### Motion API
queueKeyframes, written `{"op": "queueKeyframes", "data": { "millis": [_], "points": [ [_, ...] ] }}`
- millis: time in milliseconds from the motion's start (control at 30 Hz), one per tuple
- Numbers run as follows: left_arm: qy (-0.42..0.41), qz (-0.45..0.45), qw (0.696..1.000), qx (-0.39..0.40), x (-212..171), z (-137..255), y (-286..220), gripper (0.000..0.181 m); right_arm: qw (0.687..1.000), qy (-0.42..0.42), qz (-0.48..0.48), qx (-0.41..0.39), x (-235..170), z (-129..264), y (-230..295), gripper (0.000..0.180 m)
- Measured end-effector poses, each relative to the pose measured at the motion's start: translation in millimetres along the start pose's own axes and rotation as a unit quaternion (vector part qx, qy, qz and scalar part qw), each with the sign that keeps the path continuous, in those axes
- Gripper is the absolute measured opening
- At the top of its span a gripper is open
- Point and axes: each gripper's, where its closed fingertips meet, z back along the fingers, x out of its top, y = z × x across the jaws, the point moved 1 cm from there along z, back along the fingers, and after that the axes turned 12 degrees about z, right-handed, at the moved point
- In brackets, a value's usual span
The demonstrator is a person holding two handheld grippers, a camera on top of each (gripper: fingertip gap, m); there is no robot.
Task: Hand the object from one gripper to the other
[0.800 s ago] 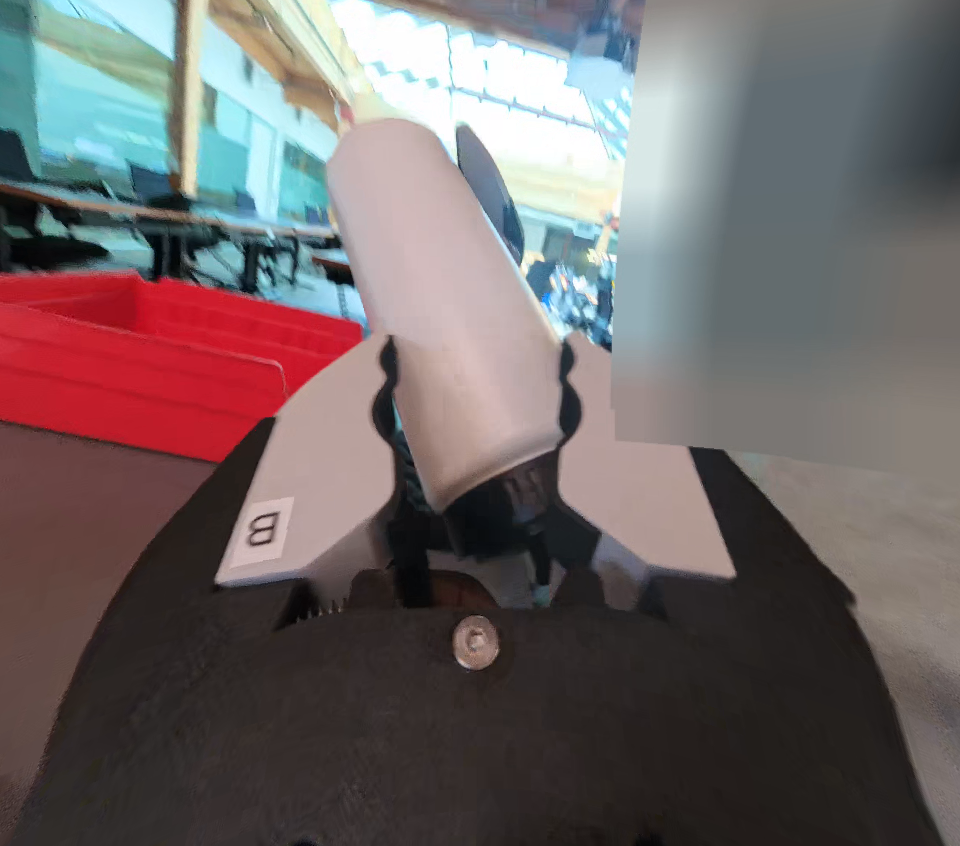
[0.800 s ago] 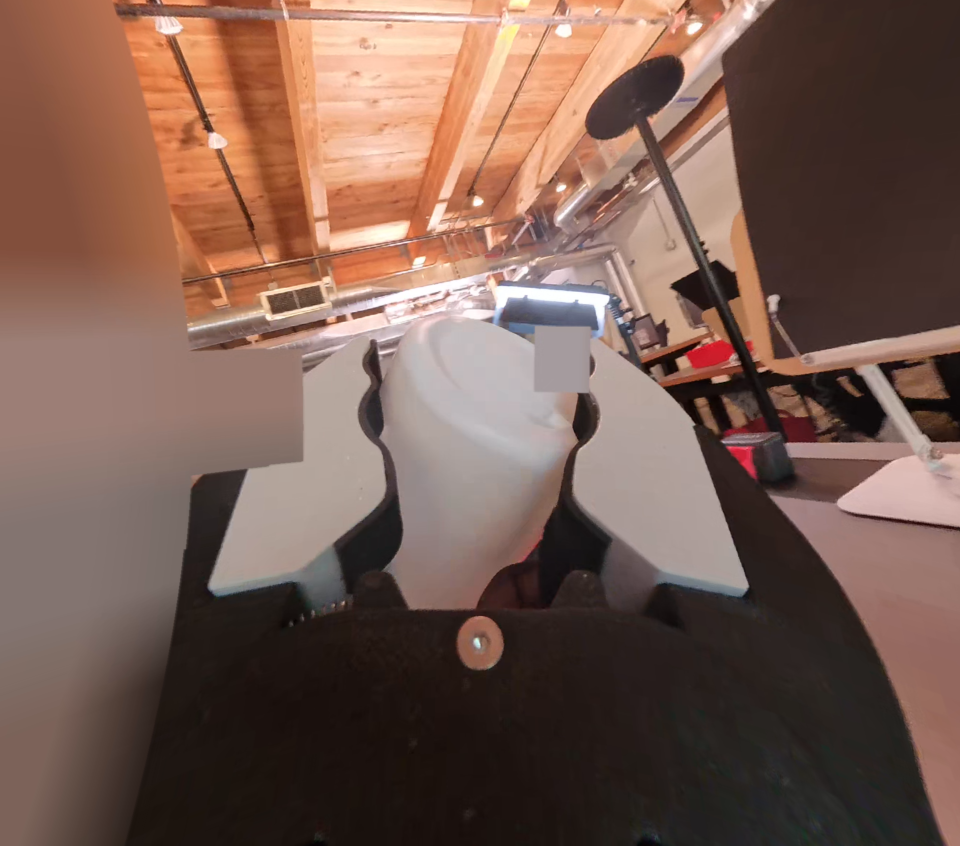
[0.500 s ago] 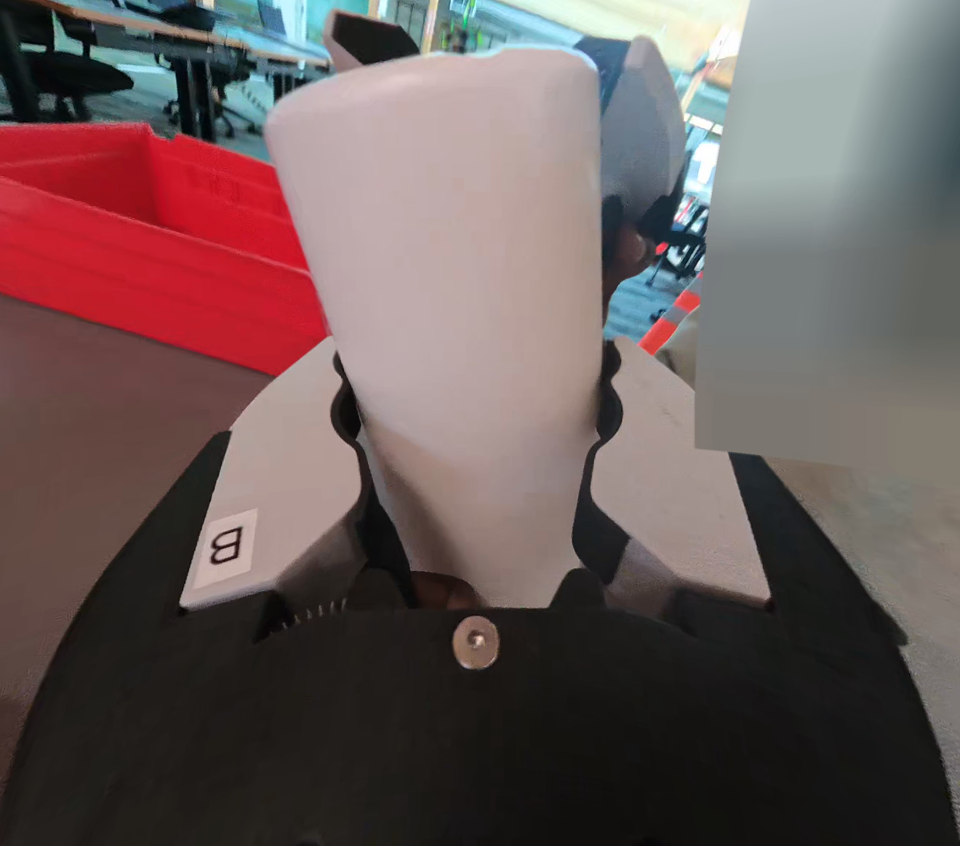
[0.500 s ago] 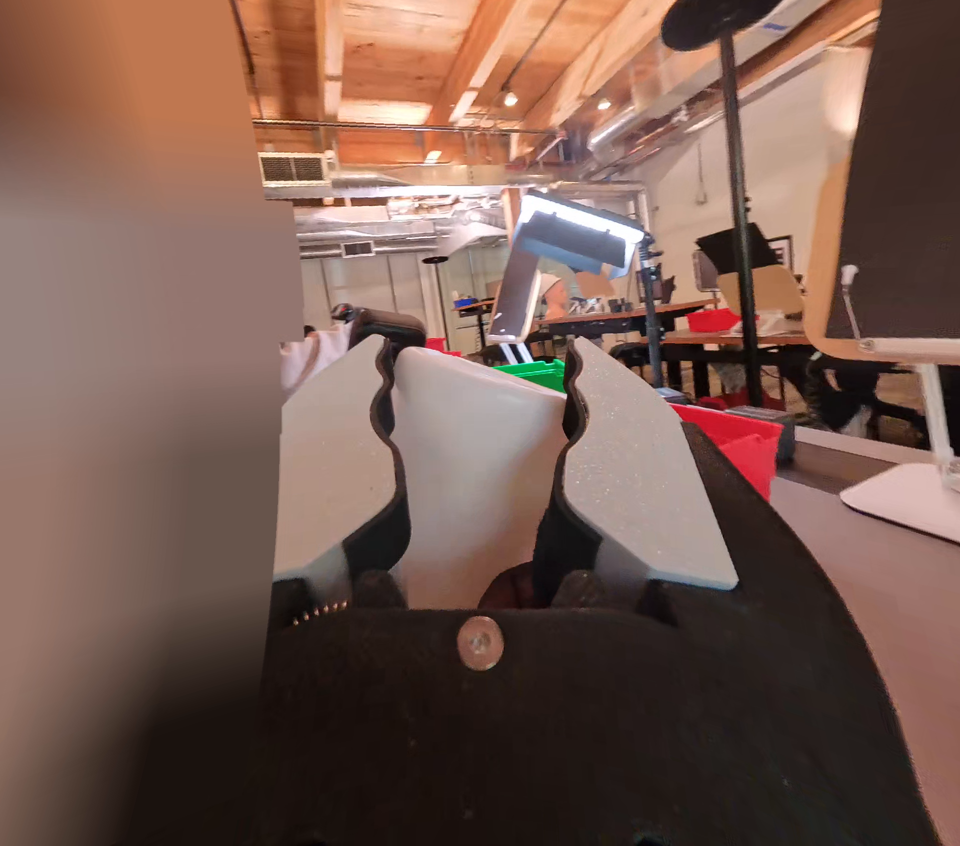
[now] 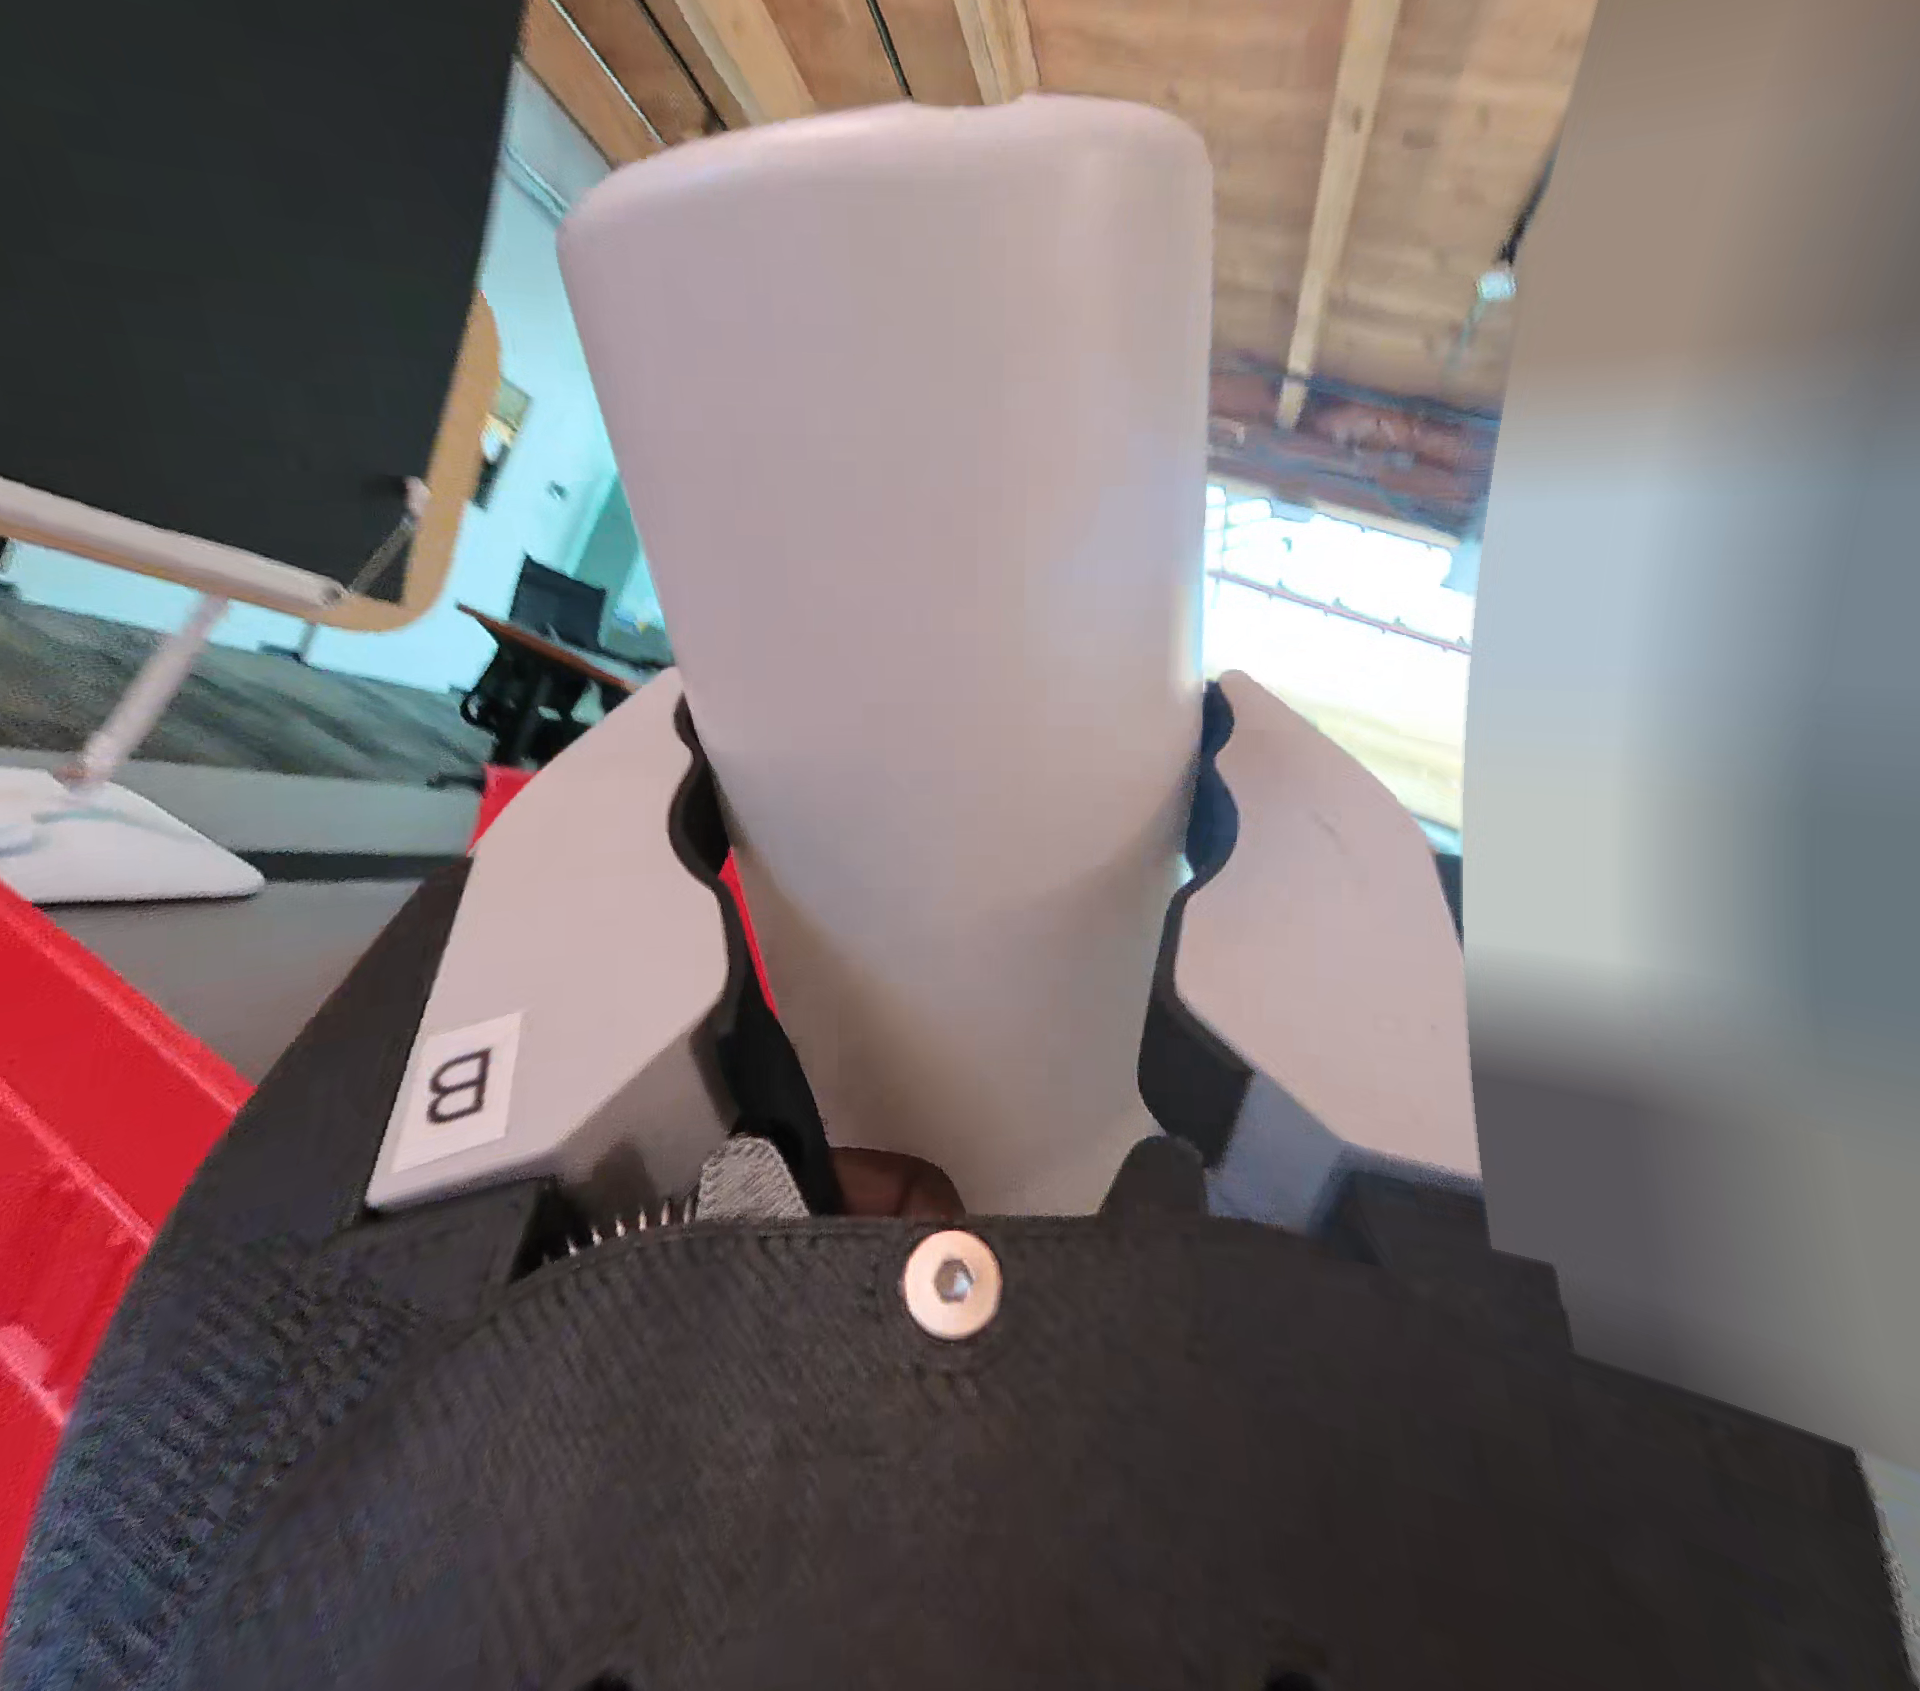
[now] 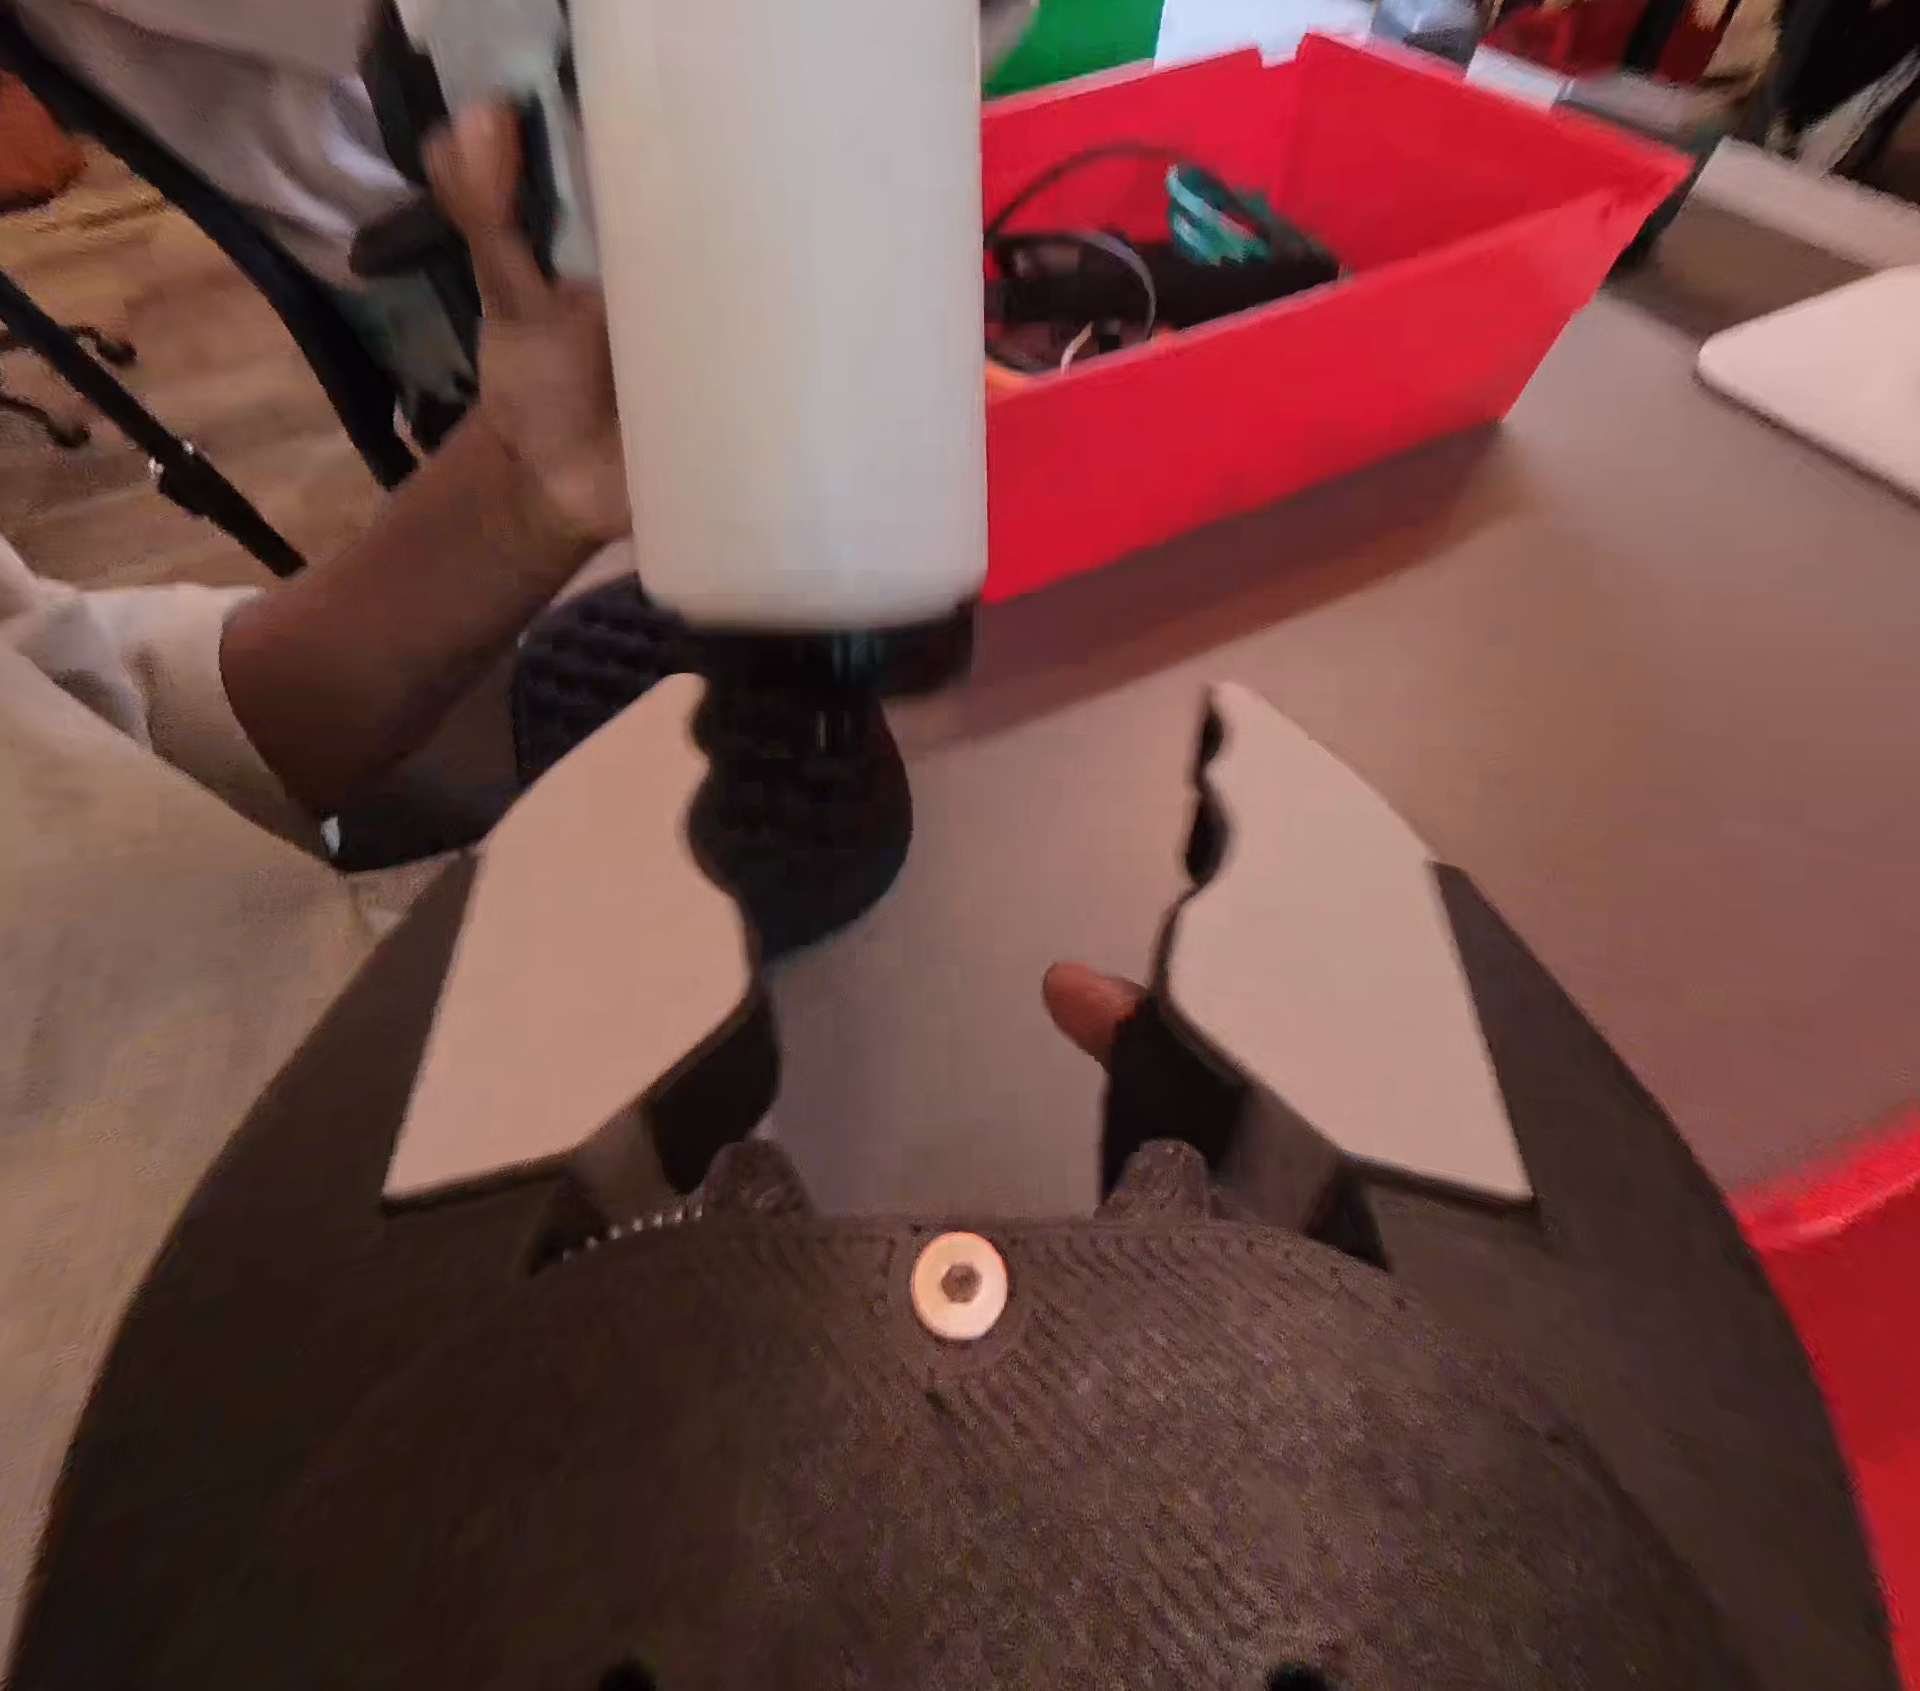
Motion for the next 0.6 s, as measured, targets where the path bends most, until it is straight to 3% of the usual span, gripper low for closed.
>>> {"op": "queueKeyframes", "data": {
  "millis": [100,200,300,367,433,467,500,567,600],
  "points": [
    [-0.050,-0.002,0.999,0.005,20.0,3.8,-1.4,0.088,0.999,0.022,-0.023,-0.010,-21.5,4.3,-5.8,0.031],
    [-0.068,0.006,0.998,0.010,26.3,5.6,-0.6,0.088,0.997,0.047,-0.014,-0.053,-35.9,11.8,-17.2,0.000],
    [-0.079,0.015,0.996,0.023,27.0,6.5,3.1,0.088,0.992,0.059,-0.026,-0.113,-42.2,16.3,-30.3,0.000],
    [-0.094,0.019,0.995,0.026,28.9,8.0,3.6,0.088,0.991,0.078,-0.050,-0.098,-48.0,13.4,-24.2,0.004],
    [-0.101,0.016,0.994,0.025,29.7,9.0,2.1,0.088,0.990,0.097,-0.082,-0.058,-51.9,9.0,-13.2,0.036],
    [-0.106,0.014,0.994,0.025,30.6,9.6,1.4,0.088,0.992,0.082,-0.088,-0.046,-47.7,7.9,-10.7,0.042],
    [-0.112,0.011,0.993,0.022,31.9,10.2,0.1,0.088,0.994,0.039,-0.088,-0.046,-36.9,8.1,-11.3,0.037],
    [-0.128,0.014,0.991,0.020,36.0,11.8,-1.0,0.088,0.993,-0.083,-0.080,-0.018,-4.5,13.3,-5.7,0.031],
    [-0.139,0.021,0.990,0.016,38.8,12.8,-1.9,0.088,0.987,-0.141,-0.077,-0.004,11.2,17.9,-2.3,0.038]
  ]
}}
